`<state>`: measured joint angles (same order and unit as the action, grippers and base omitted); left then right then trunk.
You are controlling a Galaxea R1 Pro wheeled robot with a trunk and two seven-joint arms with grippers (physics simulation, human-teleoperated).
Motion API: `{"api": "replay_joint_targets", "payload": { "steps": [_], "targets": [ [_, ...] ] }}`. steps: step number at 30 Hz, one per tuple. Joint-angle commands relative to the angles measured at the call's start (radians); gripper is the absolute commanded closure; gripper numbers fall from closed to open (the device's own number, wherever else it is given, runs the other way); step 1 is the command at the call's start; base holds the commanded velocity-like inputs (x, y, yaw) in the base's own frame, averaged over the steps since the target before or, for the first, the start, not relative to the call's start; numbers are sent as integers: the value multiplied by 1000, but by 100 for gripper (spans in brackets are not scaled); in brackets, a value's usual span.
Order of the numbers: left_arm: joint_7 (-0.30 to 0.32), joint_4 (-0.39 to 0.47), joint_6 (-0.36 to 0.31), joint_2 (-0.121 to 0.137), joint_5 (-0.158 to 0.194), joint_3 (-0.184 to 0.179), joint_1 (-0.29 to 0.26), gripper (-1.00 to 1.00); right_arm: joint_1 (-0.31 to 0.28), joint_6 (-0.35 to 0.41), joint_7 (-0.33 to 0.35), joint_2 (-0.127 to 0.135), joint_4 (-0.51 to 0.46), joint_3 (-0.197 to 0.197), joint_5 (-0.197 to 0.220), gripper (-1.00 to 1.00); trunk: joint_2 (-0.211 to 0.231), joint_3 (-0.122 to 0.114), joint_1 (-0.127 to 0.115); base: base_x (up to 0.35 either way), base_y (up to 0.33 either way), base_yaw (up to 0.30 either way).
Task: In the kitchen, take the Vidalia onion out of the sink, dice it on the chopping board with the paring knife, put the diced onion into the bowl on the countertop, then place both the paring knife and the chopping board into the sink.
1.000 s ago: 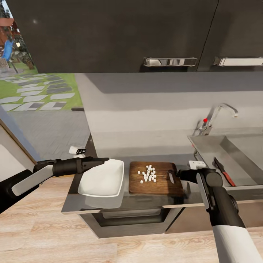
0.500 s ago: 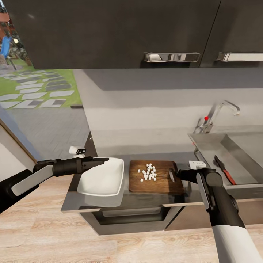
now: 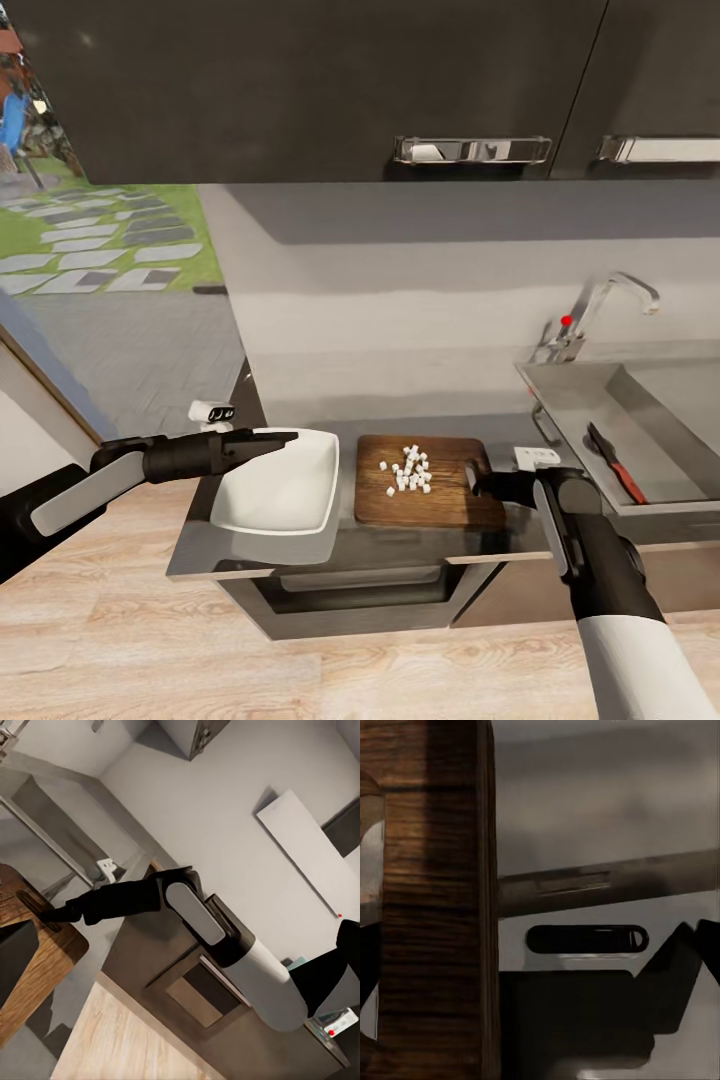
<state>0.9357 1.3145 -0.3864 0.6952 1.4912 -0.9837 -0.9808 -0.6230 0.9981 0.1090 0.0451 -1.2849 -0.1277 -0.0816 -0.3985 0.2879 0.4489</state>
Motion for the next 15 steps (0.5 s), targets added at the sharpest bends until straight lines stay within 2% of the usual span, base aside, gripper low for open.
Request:
{"api": "replay_joint_targets", "payload": {
  "steps": [1,15],
  "targets": [
    [1,0,-8,1,11,-4,-3,-100,-1,-2,9,0,6,-1,-3,-100,-2,2,1,0,0,0],
    [2,-1,-11,3,11,-4,-3,-100,0,-31,8,-2,12,-1,-1,-100,-2,2,1,0,6,0]
  ]
}}
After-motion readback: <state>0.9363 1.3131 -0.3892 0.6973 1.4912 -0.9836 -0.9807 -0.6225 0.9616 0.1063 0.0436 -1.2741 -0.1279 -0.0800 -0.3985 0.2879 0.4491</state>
